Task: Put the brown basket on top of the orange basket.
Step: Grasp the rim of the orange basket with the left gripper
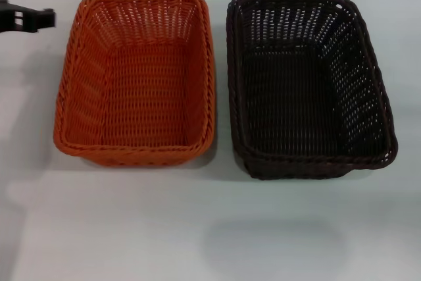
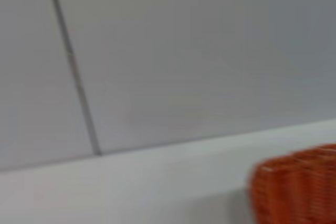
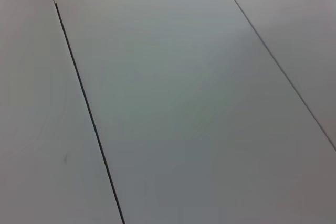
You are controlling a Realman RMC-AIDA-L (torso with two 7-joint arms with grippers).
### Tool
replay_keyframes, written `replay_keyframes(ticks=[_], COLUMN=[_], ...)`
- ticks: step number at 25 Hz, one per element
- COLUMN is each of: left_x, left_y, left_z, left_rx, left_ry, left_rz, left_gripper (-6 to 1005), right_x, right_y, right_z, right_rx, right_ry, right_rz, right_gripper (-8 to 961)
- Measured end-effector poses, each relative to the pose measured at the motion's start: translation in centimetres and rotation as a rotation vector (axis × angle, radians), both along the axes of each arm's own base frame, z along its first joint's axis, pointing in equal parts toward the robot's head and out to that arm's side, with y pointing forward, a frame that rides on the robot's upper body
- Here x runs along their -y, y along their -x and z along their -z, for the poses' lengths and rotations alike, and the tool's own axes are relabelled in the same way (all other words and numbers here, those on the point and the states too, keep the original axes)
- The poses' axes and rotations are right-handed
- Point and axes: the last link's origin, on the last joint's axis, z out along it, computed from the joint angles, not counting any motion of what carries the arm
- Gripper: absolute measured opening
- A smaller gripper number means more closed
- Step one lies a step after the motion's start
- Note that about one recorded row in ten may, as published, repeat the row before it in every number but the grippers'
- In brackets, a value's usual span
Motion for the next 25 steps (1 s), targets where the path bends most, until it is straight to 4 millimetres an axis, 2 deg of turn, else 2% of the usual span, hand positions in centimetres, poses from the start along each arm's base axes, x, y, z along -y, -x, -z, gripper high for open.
replay_keyframes(ticks=[5,6,12,15,19,20,25], left_x=[0.4,0.7,0.7,1.0,1.1,1.3,1.6], left_y=[-0.8,-1.2,-1.1,0.4,0.9,1.4,1.7], left_z=[0.4,1.2,1.7,3.2,3.7,4.8,5.9], left_rx=[0.050,0.083,0.096,0.125,0.128,0.137,0.153], left_ry=[0.047,0.080,0.095,0.136,0.151,0.182,0.213], left_rz=[-0.012,-0.015,-0.024,-0.076,-0.094,-0.116,-0.131], left_gripper=[796,796,797,797,796,796,765], right_x=[0.0,0.0,0.1,0.1,0.1,0.1,0.1], right_y=[0.0,0.1,0.0,0.0,0.0,0.0,0.0], right_z=[0.1,0.1,0.1,0.1,0.2,0.1,0.1], right_rx=[0.000,0.000,0.002,0.003,0.003,0.004,0.005], right_ry=[0.003,0.006,0.007,0.008,0.009,0.007,0.007], right_rz=[-0.002,-0.003,-0.004,-0.003,-0.004,-0.005,-0.004], right_gripper=[826,826,826,826,826,826,826])
